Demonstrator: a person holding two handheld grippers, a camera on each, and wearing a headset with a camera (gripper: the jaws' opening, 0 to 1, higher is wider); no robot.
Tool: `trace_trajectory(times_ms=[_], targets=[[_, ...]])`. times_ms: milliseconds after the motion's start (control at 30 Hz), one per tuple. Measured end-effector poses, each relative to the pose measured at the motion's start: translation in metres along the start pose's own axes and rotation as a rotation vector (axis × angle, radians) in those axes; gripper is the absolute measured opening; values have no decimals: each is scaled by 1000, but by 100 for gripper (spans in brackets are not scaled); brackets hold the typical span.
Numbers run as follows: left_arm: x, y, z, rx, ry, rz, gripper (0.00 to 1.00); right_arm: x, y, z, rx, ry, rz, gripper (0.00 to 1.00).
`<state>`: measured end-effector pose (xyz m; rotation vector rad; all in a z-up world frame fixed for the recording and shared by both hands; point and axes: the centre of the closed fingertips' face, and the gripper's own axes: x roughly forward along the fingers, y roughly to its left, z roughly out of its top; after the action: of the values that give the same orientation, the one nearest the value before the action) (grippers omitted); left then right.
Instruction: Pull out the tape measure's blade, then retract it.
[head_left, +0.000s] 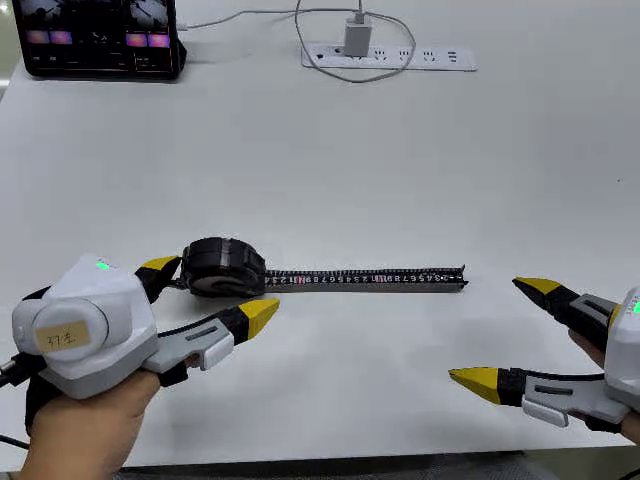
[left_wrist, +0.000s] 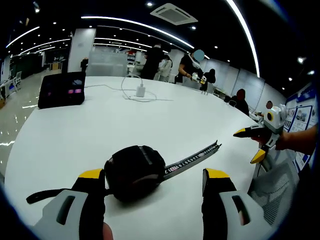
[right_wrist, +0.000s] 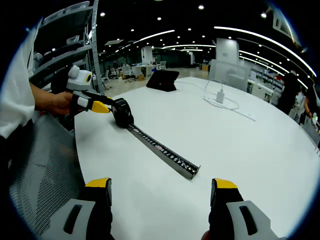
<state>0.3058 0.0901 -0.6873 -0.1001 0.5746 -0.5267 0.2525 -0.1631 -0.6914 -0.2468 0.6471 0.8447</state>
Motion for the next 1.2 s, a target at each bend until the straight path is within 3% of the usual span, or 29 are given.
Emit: trace_trajectory(times_ms=[367,600,733,867,1200], targets=[[8,4,5,-27,-24,47,76,2,-4,3,6,-9,-4,79],[14,9,-2,-22,1,121,73,2,-7,6,3,-13,-9,79],[16,11,-2,-20,3,136,73,2,-11,6,-2,-11,-10,78],[18,16,-4,-8,23,158,70,4,-16,5,-51,9,-15,71],[24,22,-5,-37,48,210,66,10,-27,9,-88,17,6,66]])
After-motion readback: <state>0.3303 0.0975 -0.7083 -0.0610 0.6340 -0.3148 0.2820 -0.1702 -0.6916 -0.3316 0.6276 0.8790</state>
